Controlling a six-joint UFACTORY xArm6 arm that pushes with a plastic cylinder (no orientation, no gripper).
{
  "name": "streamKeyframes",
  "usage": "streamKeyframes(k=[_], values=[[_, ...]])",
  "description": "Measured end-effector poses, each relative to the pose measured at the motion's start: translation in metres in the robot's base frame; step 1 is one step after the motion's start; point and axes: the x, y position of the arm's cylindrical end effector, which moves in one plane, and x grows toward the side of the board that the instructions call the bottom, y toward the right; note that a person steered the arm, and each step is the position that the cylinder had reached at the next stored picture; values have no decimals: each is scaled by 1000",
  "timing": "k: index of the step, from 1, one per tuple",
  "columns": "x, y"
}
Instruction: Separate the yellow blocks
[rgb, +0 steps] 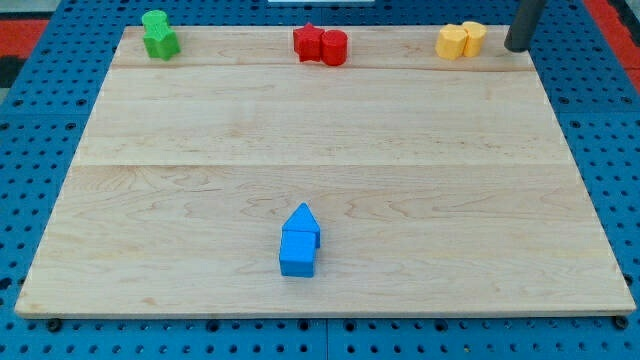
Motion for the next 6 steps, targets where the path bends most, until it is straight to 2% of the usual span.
streamKeyframes(k=[1,3,5,6], values=[[-18,-30],[29,-143],[61,-188],[70,-184]])
